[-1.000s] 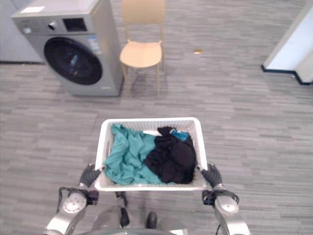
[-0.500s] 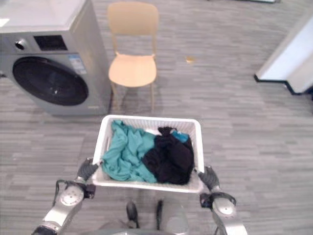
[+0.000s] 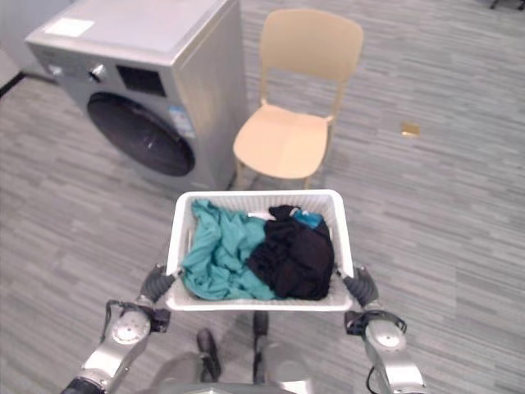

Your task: Grab the laundry basket,head to the washer,open it,put in the laundry and shut it.

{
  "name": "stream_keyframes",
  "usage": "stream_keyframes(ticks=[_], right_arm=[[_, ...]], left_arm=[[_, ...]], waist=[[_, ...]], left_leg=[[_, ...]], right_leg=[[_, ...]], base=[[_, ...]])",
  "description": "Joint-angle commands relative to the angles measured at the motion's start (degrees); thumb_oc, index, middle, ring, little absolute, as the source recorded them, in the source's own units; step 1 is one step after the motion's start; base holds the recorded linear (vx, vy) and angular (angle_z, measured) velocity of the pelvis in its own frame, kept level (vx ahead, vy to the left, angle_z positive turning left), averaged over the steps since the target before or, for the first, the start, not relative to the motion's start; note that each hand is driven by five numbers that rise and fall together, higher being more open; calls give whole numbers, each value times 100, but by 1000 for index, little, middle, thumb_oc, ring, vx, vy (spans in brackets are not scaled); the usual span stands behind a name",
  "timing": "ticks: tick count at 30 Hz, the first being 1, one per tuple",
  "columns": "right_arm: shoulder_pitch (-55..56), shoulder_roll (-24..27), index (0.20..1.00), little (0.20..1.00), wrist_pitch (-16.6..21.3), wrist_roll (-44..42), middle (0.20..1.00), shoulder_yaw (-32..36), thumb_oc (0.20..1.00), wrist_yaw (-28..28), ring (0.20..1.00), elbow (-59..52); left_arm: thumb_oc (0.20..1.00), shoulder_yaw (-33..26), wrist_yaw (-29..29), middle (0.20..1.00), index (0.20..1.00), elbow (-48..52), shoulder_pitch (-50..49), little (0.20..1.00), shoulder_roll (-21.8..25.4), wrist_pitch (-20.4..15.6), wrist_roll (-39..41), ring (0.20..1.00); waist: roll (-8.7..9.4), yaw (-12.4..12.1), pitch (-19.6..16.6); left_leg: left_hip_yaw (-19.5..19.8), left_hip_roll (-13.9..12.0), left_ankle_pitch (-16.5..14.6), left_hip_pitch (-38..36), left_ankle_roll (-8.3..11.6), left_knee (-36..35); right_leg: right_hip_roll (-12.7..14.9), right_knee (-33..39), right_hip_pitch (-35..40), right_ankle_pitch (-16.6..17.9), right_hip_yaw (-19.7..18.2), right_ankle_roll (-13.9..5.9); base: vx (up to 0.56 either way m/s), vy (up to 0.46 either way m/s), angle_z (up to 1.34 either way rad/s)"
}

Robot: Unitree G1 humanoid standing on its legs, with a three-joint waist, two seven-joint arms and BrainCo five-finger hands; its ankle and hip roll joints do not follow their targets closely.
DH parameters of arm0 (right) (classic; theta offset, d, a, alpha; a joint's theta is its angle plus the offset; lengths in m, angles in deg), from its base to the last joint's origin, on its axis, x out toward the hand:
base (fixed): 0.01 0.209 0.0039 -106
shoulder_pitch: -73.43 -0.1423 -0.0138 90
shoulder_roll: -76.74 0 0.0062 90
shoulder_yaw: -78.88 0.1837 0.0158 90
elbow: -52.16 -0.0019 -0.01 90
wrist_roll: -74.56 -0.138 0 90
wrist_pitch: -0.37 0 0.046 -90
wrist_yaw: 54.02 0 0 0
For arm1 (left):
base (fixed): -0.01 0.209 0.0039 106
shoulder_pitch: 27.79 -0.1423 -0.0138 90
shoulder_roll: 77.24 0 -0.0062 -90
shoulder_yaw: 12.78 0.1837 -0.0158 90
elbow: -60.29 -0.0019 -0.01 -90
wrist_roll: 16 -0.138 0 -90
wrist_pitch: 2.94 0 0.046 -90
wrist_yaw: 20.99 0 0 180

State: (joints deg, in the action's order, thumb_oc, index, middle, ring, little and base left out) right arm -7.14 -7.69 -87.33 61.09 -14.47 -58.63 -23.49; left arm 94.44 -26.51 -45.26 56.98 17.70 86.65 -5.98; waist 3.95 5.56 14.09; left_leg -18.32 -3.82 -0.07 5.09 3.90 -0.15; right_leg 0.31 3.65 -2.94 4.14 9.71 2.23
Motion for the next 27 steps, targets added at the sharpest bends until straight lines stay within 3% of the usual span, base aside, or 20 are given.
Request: stream_keyframes(ticks=[1, 4, 10, 12, 14, 15, 16, 17, 19, 22, 23, 25, 27], right_arm=[[276, 117, 200, 200, 471, -305, 200, 43, 200, 296, 200, -660], [192, 133, 200, 200, 476, -301, 200, -44, 200, 270, 200, -658], [169, 106, 200, 200, 462, -294, 200, -36, 200, 337, 200, -702], [157, 46, 200, 200, 446, -209, 200, -60, 200, 386, 200, -735], [120, -2, 200, 200, 453, -179, 200, -95, 200, 401, 200, -770], [118, -1, 200, 200, 452, -178, 200, -95, 200, 400, 200, -770], [61, -39, 200, 200, 430, -143, 200, -128, 200, 432, 200, -761], [58, -37, 200, 200, 430, -143, 200, -127, 200, 432, 200, -761], [-21, -87, 200, 200, 441, -13, 200, -208, 200, 408, 200, -741], [-113, -58, 200, 200, 436, 38, 200, -260, 200, 394, 200, -726], [-206, -67, 200, 200, 440, 44, 200, -322, 200, 353, 200, -663], [-213, -79, 200, 200, 433, 49, 200, -331, 200, 338, 200, -629], [-220, -81, 200, 200, 437, 75, 200, -354, 200, 339, 200, -587]], left_arm=[[200, -349, 268, 200, 200, 627, 113, 200, -116, -627, 318, 200], [200, -399, 177, 200, 200, 599, 29, 200, -129, -612, 342, 200], [200, -443, 285, 200, 200, 585, -133, 200, -81, -590, 337, 200], [200, -365, 336, 200, 200, 526, -108, 200, 2, -563, 265, 200], [200, -334, 356, 200, 200, 500, -72, 200, 89, -572, 197, 200], [200, -335, 356, 200, 200, 500, -70, 200, 88, -572, 198, 200], [200, -326, 342, 200, 200, 492, -36, 200, 161, -567, 189, 200], [200, -327, 342, 200, 200, 491, -34, 200, 160, -567, 190, 200], [200, -391, 261, 200, 200, 468, 2, 200, 188, -589, 208, 200], [200, -429, 182, 200, 200, 437, 81, 200, 190, -614, 257, 200], [200, -463, 127, 200, 200, 414, 138, 200, 174, -646, 308, 200], [200, -480, 98, 200, 200, 308, 181, 200, 142, -663, 290, 200], [200, -465, 62, 200, 200, 231, 190, 200, 97, -680, 254, 200]], waist=[[-212, 87, -244], [-227, -87, -244], [-230, -225, -401], [-145, -208, -495], [-75, -165, -541], [-93, -178, -551], [-61, -98, -488], [-84, -114, -499], [-172, -78, -433], [-280, -53, -356], [-329, -55, -279], [-297, -61, -280], [-272, -62, -287]], left_leg=[[108, -250, 451, 334, 156, -71], [529, -347, 625, 642, 225, -485], [645, -451, 855, 740, 223, -366], [567, -329, 900, 723, 130, -50], [449, -132, 685, 568, -30, -26], [442, -156, 691, 588, -28, -24], [360, -13, 520, 418, -164, 8], [352, -44, 527, 441, -160, 11], [209, 9, 333, 114, -265, -59], [166, -17, 233, -111, -276, -169], [123, -66, 155, -266, -231, -219], [125, -45, 119, -342, -197, -231], [76, -29, 131, -383, -175, -251]], right_leg=[[74, -792, 635, -1437, -106, -595], [-41, -904, 942, -1673, -391, -591], [14, -938, 1435, -2018, -789, -674], [220, -1496, 1314, -1928, -879, -821], [414, -2180, 995, -1669, -926, -1006], [392, -2176, 971, -1650, -939, -1001], [474, -2917, 589, -1142, -1029, -1160], [446, -2907, 564, -1117, -1042, -1154], [633, -3129, 74, -864, -807, -1209], [694, -2910, -313, -1039, -506, -1118], [884, -2342, -410, -1227, -72, -1054], [1002, -1696, -264, -1154, 108, -1105], [1008, -1544, -159, -1095, 108, -1123]], base=[[313, 29, -39], [393, 56, -67], [422, 139, -70], [521, 266, -43], [254, 186, -25], [232, 187, -27], [119, 105, -21], [187, 155, -22], [179, 124, -3], [150, 55, -41], [193, -31, 8], [109, -58, -9], [33, -46, 8]])
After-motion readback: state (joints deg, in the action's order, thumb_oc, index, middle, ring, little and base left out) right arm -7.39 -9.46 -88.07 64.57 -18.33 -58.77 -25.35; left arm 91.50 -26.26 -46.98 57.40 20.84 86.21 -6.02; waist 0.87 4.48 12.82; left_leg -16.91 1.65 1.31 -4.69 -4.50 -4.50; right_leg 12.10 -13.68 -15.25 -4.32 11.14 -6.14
